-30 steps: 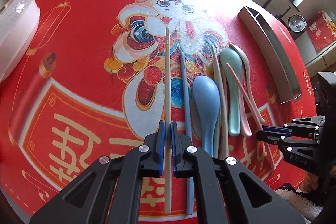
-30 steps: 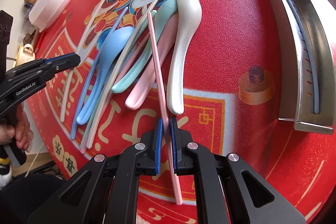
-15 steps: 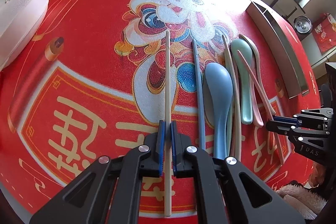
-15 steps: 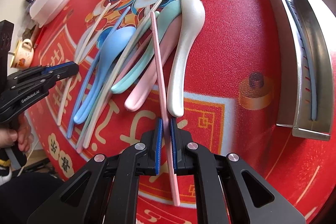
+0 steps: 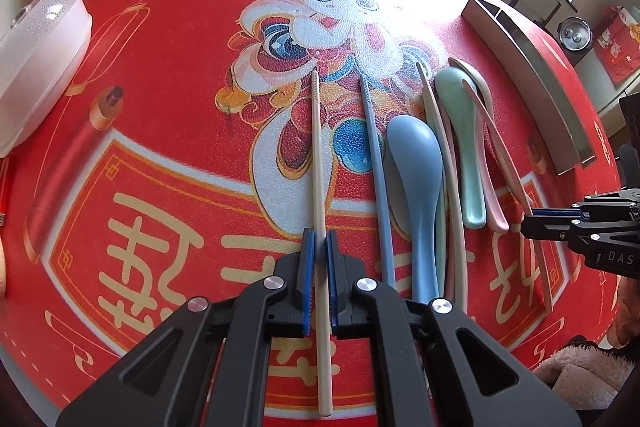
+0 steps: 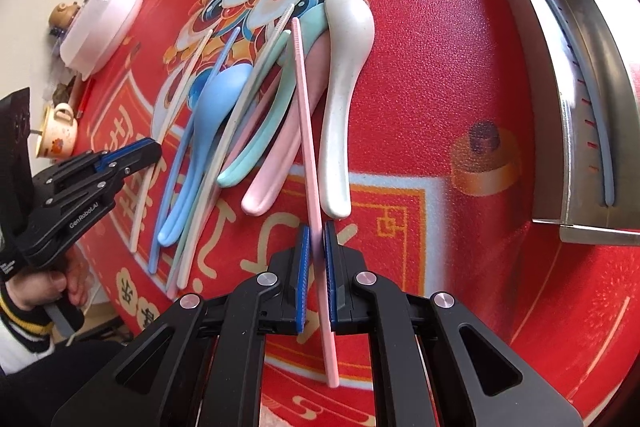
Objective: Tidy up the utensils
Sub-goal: 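Grasp the pink chopstick with the right gripper while the left gripper grasps a wooden chopstick, then lift the pink and wooden chopsticks and carry both toward the steel tray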
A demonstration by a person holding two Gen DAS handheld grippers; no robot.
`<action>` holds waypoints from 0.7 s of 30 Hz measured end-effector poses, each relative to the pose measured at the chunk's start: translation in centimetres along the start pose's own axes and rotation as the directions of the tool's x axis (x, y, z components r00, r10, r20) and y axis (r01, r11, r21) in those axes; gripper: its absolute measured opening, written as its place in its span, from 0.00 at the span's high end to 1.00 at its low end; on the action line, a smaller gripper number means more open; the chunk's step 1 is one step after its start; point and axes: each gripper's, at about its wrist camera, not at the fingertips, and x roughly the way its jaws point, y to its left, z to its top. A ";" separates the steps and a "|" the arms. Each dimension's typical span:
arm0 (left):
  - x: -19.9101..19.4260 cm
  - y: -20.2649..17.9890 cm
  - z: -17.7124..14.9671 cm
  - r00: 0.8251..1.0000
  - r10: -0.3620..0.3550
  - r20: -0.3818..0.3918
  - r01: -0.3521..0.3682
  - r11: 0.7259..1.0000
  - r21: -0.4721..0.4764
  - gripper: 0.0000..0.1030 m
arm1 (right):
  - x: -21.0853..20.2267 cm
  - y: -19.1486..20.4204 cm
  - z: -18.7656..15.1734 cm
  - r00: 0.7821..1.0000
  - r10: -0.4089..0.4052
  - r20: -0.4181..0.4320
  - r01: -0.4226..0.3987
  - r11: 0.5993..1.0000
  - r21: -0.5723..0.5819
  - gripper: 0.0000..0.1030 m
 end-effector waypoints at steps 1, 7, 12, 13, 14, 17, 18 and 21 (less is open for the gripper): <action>0.0 0.0 0.0 1.000 0.001 0.001 -0.001 1.000 -0.001 0.94 | 0.0 0.0 0.0 1.000 0.001 0.002 -0.001 1.000 0.003 0.93; 0.2 -1.0 0.2 0.998 0.046 0.035 -0.047 0.999 0.024 0.93 | -0.2 -0.1 0.0 1.000 0.010 0.010 -0.010 1.000 0.012 0.93; 0.4 -0.6 0.7 0.998 0.026 0.055 -0.025 1.000 -0.011 0.94 | -0.6 -0.8 -0.4 1.000 0.012 0.011 -0.013 1.000 0.020 0.93; 0.4 -0.5 0.7 0.998 0.023 0.055 -0.023 1.000 -0.012 0.94 | -0.7 -0.9 -0.4 1.000 0.015 0.013 -0.016 1.000 0.027 0.93; 0.4 -0.4 0.7 0.998 0.020 0.054 -0.019 1.000 -0.015 0.94 | -0.8 -1.0 -0.4 1.000 0.018 0.017 -0.019 0.999 0.034 0.93; 0.3 0.8 1.1 0.999 -0.040 0.034 0.043 0.995 -0.087 0.95 | -1.2 -1.5 -0.4 0.999 0.031 0.025 -0.032 0.998 0.058 0.93; 0.2 1.4 1.1 0.997 -0.078 0.030 0.081 0.988 -0.128 0.95 | -1.4 -1.7 -0.4 0.999 0.040 0.026 -0.042 0.997 0.065 0.93; -0.8 2.5 1.2 0.990 -0.129 0.049 0.137 0.971 -0.194 0.95 | -1.9 -2.0 -0.5 0.997 0.061 0.038 -0.064 0.996 0.068 0.93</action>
